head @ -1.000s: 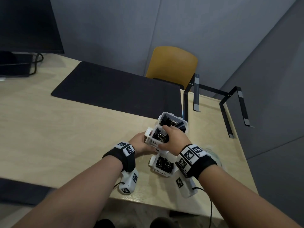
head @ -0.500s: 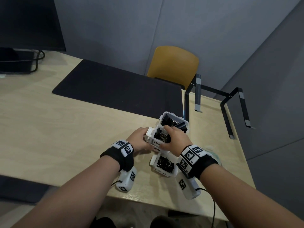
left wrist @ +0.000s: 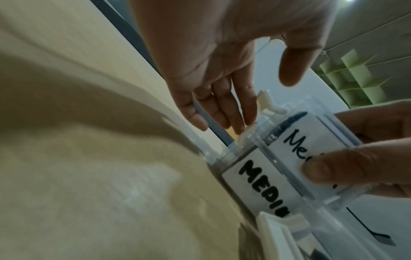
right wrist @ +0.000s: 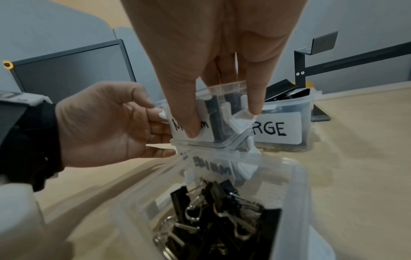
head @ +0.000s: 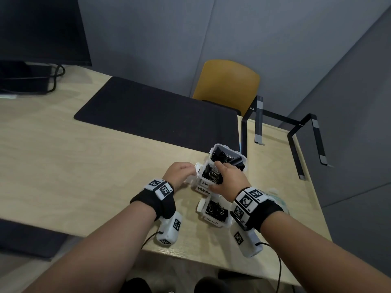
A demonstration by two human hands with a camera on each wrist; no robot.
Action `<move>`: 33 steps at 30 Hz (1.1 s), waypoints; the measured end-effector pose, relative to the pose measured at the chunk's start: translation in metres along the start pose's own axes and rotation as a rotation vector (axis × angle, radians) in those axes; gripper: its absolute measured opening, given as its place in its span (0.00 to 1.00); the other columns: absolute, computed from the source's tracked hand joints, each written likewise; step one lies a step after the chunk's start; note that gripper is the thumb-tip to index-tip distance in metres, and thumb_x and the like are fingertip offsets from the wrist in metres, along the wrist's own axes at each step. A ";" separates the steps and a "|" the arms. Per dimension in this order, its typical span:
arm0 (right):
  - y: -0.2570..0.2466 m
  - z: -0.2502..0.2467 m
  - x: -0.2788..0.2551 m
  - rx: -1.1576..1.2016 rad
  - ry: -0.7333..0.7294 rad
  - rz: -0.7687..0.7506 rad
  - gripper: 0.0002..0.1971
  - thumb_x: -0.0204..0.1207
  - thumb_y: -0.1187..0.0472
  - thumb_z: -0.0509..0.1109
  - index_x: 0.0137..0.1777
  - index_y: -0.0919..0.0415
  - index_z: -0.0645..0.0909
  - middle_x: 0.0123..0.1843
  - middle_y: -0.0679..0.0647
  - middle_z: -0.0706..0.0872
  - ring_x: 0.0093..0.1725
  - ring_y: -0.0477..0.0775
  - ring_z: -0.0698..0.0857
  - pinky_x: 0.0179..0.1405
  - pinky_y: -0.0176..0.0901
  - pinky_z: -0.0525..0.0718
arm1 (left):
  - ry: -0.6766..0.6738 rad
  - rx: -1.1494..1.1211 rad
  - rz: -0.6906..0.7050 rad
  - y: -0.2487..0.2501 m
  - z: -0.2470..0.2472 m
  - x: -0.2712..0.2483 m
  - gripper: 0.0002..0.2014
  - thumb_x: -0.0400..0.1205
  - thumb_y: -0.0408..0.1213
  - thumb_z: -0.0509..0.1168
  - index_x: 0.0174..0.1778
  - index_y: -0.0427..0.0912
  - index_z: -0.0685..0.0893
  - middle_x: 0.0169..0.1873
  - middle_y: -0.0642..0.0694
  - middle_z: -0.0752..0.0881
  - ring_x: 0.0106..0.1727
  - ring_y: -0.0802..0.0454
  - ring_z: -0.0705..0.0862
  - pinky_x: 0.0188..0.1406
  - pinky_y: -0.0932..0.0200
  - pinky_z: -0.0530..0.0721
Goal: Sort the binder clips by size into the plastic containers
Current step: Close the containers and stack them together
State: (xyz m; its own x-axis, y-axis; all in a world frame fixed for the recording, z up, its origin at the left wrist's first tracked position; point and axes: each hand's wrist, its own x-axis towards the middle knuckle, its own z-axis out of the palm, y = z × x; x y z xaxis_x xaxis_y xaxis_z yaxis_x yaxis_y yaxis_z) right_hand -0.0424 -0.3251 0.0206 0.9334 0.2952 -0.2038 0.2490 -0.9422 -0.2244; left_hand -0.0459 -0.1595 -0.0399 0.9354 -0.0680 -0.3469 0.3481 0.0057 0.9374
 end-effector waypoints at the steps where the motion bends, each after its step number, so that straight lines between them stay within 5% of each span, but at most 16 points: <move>1: 0.000 0.000 0.000 0.003 0.003 -0.001 0.28 0.69 0.52 0.75 0.67 0.54 0.70 0.56 0.52 0.79 0.58 0.54 0.78 0.55 0.43 0.77 | 0.003 0.037 0.016 0.000 0.000 0.002 0.07 0.74 0.37 0.66 0.33 0.39 0.79 0.37 0.39 0.77 0.43 0.47 0.77 0.44 0.54 0.76; 5: 0.000 -0.001 -0.001 0.011 0.009 -0.012 0.27 0.68 0.51 0.75 0.66 0.54 0.71 0.52 0.49 0.76 0.58 0.54 0.78 0.50 0.40 0.74 | 0.032 0.164 0.048 0.000 0.008 0.005 0.10 0.80 0.45 0.64 0.49 0.42 0.81 0.46 0.43 0.85 0.49 0.45 0.82 0.54 0.44 0.80; 10: 0.002 -0.015 -0.003 0.094 -0.096 0.002 0.37 0.68 0.50 0.76 0.75 0.59 0.65 0.69 0.54 0.75 0.68 0.55 0.74 0.66 0.44 0.74 | 0.076 0.224 0.136 0.010 0.014 0.001 0.22 0.82 0.45 0.63 0.72 0.48 0.71 0.60 0.48 0.76 0.61 0.53 0.76 0.57 0.57 0.74; 15: 0.021 -0.027 -0.010 0.277 0.005 0.110 0.22 0.73 0.53 0.71 0.66 0.59 0.77 0.61 0.54 0.83 0.62 0.56 0.82 0.52 0.40 0.76 | -0.066 0.641 0.383 0.018 0.013 0.005 0.37 0.73 0.55 0.70 0.78 0.54 0.66 0.75 0.51 0.68 0.76 0.54 0.64 0.77 0.51 0.63; 17: 0.030 -0.022 -0.015 0.309 0.014 0.185 0.20 0.75 0.53 0.69 0.66 0.60 0.79 0.61 0.55 0.85 0.60 0.55 0.83 0.55 0.41 0.78 | -0.179 0.802 0.405 0.022 0.017 0.007 0.39 0.74 0.56 0.70 0.80 0.54 0.62 0.79 0.51 0.63 0.80 0.52 0.58 0.80 0.50 0.58; 22: 0.045 0.000 -0.021 0.560 0.032 0.280 0.17 0.75 0.52 0.71 0.59 0.61 0.83 0.55 0.56 0.87 0.55 0.54 0.85 0.58 0.48 0.82 | -0.218 0.872 0.365 0.025 0.021 0.012 0.31 0.81 0.54 0.62 0.80 0.50 0.64 0.80 0.49 0.63 0.81 0.51 0.58 0.81 0.47 0.59; 25: 0.048 0.007 -0.020 0.740 0.018 0.320 0.15 0.74 0.53 0.72 0.57 0.60 0.83 0.49 0.53 0.85 0.49 0.52 0.84 0.53 0.49 0.83 | -0.209 1.039 0.384 0.023 0.024 0.014 0.42 0.72 0.70 0.57 0.80 0.52 0.62 0.81 0.51 0.61 0.82 0.51 0.56 0.81 0.44 0.58; 28: 0.047 0.006 -0.018 0.835 -0.046 0.324 0.13 0.76 0.56 0.70 0.58 0.60 0.83 0.48 0.53 0.83 0.47 0.52 0.82 0.54 0.51 0.83 | -0.250 1.235 0.429 0.024 0.031 0.012 0.45 0.67 0.74 0.48 0.81 0.58 0.55 0.82 0.54 0.54 0.84 0.52 0.46 0.81 0.40 0.50; 33: 0.050 0.005 -0.017 0.948 -0.171 0.334 0.09 0.76 0.57 0.67 0.53 0.59 0.82 0.38 0.51 0.82 0.41 0.50 0.83 0.48 0.46 0.82 | -0.276 1.103 0.420 0.024 0.031 0.011 0.47 0.63 0.73 0.48 0.80 0.57 0.60 0.80 0.53 0.60 0.81 0.52 0.54 0.80 0.54 0.54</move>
State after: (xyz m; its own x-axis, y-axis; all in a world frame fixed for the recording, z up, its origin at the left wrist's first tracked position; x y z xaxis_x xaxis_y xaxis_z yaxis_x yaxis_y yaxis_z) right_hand -0.0468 -0.3760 0.0081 0.8496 0.1288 -0.5115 -0.3944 -0.4888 -0.7781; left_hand -0.0291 -0.1912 -0.0206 0.8712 -0.4765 -0.1178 -0.3451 -0.7652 0.5435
